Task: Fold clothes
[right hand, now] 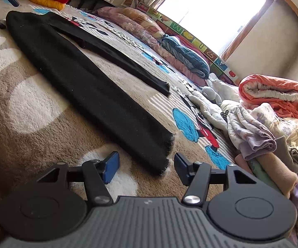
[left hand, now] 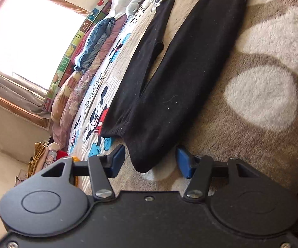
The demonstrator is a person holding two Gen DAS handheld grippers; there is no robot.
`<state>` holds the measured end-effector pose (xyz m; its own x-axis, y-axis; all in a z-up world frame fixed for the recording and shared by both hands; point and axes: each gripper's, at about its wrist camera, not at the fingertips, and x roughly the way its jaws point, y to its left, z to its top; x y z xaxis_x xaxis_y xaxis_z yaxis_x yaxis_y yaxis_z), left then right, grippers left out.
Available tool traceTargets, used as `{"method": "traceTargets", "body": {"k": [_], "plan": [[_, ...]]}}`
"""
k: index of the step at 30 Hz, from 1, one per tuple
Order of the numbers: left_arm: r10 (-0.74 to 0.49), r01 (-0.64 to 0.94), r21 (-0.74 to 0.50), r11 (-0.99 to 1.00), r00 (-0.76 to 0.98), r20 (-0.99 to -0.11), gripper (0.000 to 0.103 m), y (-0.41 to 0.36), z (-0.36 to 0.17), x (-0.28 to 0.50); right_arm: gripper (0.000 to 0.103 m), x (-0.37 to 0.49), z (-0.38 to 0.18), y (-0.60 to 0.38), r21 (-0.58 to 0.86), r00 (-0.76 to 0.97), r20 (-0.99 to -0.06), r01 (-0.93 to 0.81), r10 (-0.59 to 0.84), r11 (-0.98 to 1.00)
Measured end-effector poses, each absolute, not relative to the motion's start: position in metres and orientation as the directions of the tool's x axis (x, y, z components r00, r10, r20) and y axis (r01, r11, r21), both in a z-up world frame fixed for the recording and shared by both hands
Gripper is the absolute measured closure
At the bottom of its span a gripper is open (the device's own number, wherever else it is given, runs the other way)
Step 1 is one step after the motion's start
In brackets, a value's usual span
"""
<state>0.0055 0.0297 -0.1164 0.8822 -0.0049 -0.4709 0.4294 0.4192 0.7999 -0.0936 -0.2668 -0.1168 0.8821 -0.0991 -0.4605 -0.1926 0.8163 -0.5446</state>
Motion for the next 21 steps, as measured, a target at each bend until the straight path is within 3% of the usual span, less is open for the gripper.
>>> {"method": "traceTargets", "body": {"k": [1, 2, 4, 5, 7, 9, 21], "plan": [[-0.002, 0.424, 0.802, 0.421, 0.885, -0.466, 0.066, 0.031, -0.116, 0.007, 0.047, -0.093, -0.116, -0.267, -0.54, 0.881, -0.463, -0.194, -0.097, 0.819], [0.005, 0.414, 0.807, 0.422, 0.889, -0.459, 0.071, 0.032, -0.115, 0.009, 0.05, -0.092, -0.116, -0.268, -0.536, 0.88, -0.466, -0.195, -0.095, 0.821], [0.001, 0.407, 0.798, 0.445, 0.891, -0.454, 0.076, 0.034, -0.111, 0.013, 0.063, -0.09, -0.115, -0.268, -0.529, 0.876, -0.473, -0.199, -0.092, 0.825], [-0.008, 0.406, 0.788, 0.463, 0.891, -0.454, 0.078, 0.035, -0.107, 0.014, 0.081, -0.089, -0.115, -0.268, -0.541, 0.878, -0.466, -0.182, -0.112, 0.821], [-0.018, 0.391, 0.766, 0.511, 0.895, -0.445, 0.082, 0.035, -0.1, 0.017, 0.086, -0.086, -0.112, -0.271, -0.532, 0.877, -0.464, -0.167, -0.121, 0.83], [-0.027, 0.375, 0.741, 0.557, 0.9, -0.435, 0.084, 0.035, -0.093, 0.021, 0.098, -0.085, -0.11, -0.275, -0.511, 0.875, -0.471, -0.169, -0.111, 0.843], [-0.057, 0.273, 0.44, 0.856, 0.894, -0.444, 0.087, 0.041, -0.045, 0.067, 0.098, -0.037, -0.051, -0.283, -0.529, 0.904, -0.413, -0.14, -0.109, 0.837]]}}
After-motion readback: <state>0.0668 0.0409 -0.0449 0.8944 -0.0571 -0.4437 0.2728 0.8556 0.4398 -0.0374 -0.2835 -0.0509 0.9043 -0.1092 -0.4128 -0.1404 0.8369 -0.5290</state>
